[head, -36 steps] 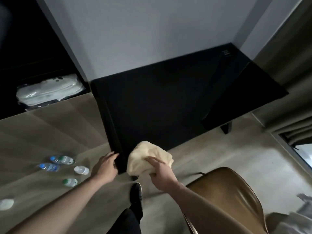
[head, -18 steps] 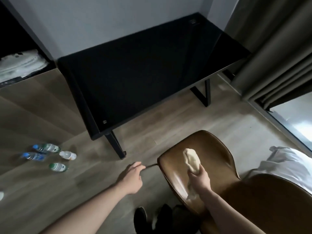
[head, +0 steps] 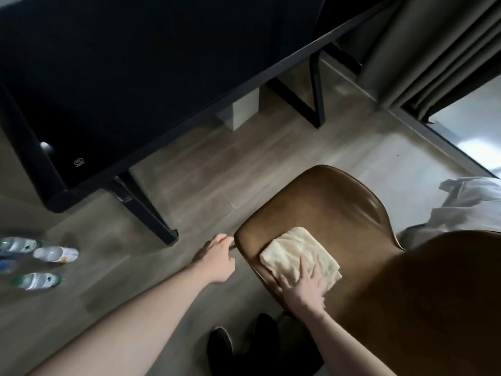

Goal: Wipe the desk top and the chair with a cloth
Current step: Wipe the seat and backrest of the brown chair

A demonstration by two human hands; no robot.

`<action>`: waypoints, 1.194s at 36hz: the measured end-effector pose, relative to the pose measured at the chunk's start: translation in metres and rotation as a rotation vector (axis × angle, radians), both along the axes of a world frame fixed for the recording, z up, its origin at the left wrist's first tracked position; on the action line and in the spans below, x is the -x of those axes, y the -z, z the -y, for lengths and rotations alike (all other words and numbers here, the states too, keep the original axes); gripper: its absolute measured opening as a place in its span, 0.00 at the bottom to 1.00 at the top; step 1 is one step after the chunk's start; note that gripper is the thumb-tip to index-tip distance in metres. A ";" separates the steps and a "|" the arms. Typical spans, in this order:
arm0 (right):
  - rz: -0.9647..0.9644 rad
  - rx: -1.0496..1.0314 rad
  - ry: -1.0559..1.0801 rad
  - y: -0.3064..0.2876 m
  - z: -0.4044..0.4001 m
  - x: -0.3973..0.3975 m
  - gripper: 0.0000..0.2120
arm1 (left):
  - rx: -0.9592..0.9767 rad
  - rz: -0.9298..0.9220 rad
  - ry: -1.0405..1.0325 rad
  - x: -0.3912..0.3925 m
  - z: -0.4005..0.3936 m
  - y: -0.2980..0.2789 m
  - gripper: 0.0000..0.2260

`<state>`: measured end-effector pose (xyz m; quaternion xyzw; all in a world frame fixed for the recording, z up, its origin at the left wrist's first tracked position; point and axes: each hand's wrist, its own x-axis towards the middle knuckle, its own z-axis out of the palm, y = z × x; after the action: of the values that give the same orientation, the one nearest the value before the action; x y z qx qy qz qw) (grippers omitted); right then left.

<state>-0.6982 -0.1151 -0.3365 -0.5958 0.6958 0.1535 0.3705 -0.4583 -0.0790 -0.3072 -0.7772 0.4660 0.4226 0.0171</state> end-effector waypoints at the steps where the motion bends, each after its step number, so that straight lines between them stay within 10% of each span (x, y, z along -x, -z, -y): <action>1: -0.015 -0.005 0.032 0.006 -0.001 0.000 0.44 | 0.010 -0.004 -0.011 0.002 0.007 0.009 0.26; 27: 0.076 0.389 -0.323 0.096 0.045 0.032 0.50 | 0.025 -0.378 -0.815 0.018 0.069 0.133 0.41; 43: 0.199 0.423 -0.989 0.093 0.135 -0.047 0.46 | 0.218 -0.313 -1.111 0.001 -0.012 0.122 0.13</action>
<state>-0.6511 -0.2506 -0.4298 -0.9251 0.3099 0.1090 0.1905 -0.4593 -0.0668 -0.4291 -0.8304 0.0267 0.4278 -0.3559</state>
